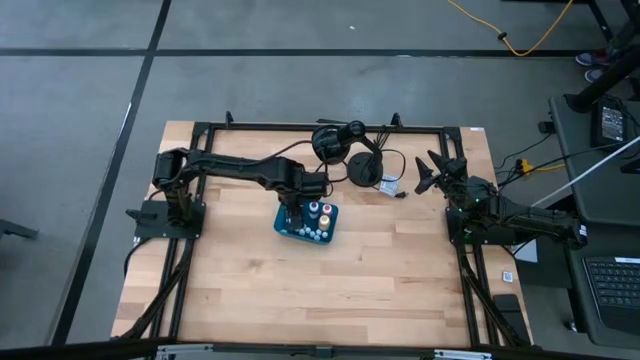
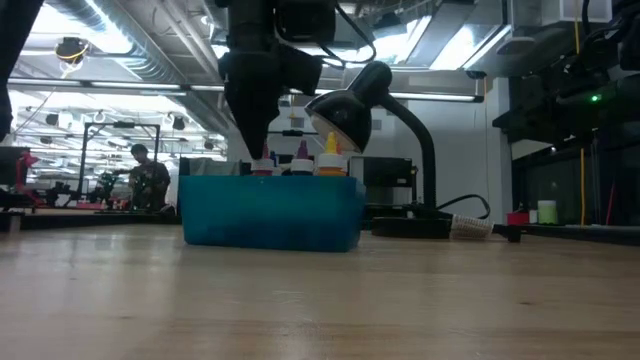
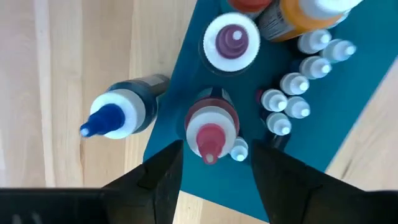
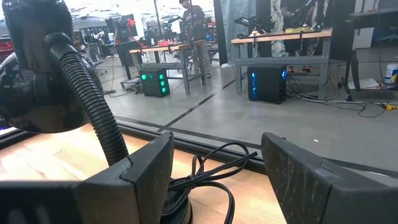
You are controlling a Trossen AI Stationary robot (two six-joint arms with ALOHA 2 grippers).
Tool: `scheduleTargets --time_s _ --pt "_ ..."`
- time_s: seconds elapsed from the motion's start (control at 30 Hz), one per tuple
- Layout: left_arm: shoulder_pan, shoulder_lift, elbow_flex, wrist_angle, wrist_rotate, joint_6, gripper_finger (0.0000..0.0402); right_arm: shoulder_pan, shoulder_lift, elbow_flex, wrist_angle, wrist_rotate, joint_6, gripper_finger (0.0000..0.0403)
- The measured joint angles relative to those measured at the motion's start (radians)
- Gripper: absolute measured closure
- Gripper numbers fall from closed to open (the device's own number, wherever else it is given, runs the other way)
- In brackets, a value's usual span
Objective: Pick & Place food coloring
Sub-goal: Put the large blue food coloring bottle into the blue bin
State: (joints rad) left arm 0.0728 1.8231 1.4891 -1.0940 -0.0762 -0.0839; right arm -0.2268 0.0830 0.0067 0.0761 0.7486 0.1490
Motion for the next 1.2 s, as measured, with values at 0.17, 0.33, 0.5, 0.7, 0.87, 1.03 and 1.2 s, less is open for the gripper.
scheduleTargets --time_s 0.17,0.33,0.5,0.7,0.87,1.03,1.2 --pt "-0.016 -0.067 0.015 -0.009 -0.011 -0.044 0.0210 0.000 0.000 0.000 0.000 0.000 0.000 0.0159" --pt "-0.021 -0.161 0.017 -0.024 -0.016 -0.101 0.0187 0.000 0.000 0.000 0.000 0.000 0.000 0.0159" --pt "-0.012 -0.242 0.017 -0.066 -0.100 -0.230 0.0157 0.000 0.000 0.000 0.000 0.000 0.000 0.0159" --pt "0.021 -0.307 0.017 -0.079 -0.212 -0.420 0.0140 0.000 0.000 0.000 0.000 0.000 0.000 0.0159" --pt "0.091 -0.303 0.017 -0.053 -0.192 -0.594 0.0142 0.000 0.000 0.000 0.000 0.000 0.000 0.0159" --pt "0.148 -0.272 0.017 0.046 -0.088 -0.660 0.0144 0.000 0.000 0.000 0.000 0.000 0.000 0.0159" --pt "0.159 -0.218 0.017 0.086 -0.038 -0.743 0.0146 0.000 0.000 0.000 0.000 0.000 0.000 0.0159"
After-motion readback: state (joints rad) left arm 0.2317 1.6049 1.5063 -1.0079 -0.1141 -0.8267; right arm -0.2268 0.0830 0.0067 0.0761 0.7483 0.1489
